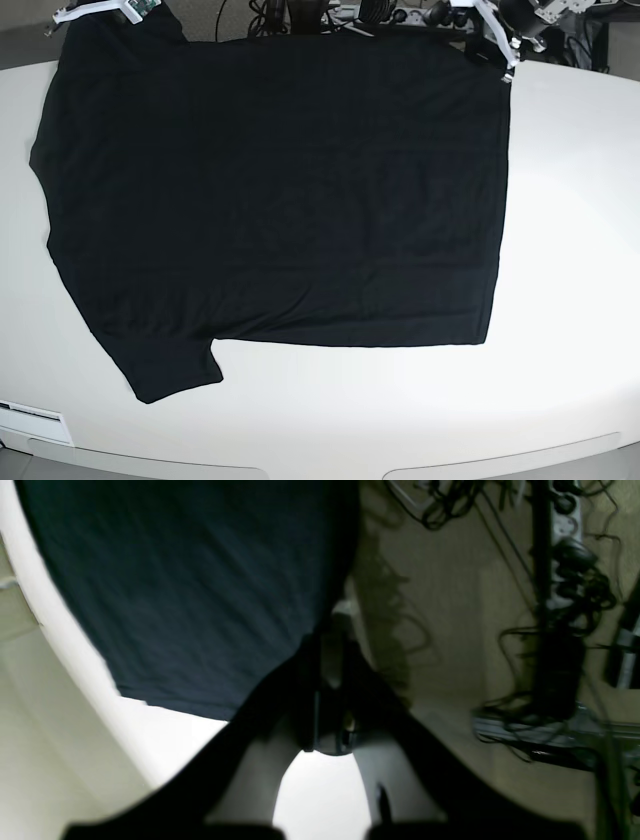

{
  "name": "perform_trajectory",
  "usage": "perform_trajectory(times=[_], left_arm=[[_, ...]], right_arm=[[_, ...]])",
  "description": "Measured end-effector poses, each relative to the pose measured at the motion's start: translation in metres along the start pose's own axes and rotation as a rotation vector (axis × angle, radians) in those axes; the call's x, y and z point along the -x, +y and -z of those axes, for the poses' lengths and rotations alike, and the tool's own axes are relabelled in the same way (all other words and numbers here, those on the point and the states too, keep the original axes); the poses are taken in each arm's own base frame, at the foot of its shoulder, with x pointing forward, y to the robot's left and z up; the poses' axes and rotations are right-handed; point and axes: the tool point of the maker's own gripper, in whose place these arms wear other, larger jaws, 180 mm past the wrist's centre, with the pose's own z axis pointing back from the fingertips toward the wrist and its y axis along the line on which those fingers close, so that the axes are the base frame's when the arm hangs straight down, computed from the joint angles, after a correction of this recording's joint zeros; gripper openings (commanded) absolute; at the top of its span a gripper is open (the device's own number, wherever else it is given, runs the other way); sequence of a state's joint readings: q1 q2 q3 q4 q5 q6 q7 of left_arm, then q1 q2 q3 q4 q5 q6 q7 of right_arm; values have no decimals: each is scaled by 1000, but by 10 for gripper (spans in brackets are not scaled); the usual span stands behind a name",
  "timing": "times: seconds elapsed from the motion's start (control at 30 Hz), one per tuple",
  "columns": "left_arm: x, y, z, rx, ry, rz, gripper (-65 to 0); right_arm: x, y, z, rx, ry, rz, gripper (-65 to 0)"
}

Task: Fold the T-shirt properly
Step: 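Lift the shoulder corners with both grippers and pull the shirt flat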

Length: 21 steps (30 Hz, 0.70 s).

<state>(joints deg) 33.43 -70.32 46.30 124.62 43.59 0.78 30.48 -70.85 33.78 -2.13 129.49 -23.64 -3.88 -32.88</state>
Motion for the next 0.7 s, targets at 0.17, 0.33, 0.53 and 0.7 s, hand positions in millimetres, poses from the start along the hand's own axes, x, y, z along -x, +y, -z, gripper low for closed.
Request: perform_trajectory(times=[0.17,0.33,0.53,0.7], left_arm=[[19,46,2,-177,54,68,-650],[26,96,4,-344,42,41,-650],[27,136,4,-450,-51,-150,-650],[34,177,2,-549,-78,-237,-650]], right_arm=[[-34,-49,-12,218,-113,-28,-650],[-64,-78,-6,301,-240,-65,-650],[-110,-98,7,263,-408,-3,-650],[-140,-117,18,266,-523,25,-650]])
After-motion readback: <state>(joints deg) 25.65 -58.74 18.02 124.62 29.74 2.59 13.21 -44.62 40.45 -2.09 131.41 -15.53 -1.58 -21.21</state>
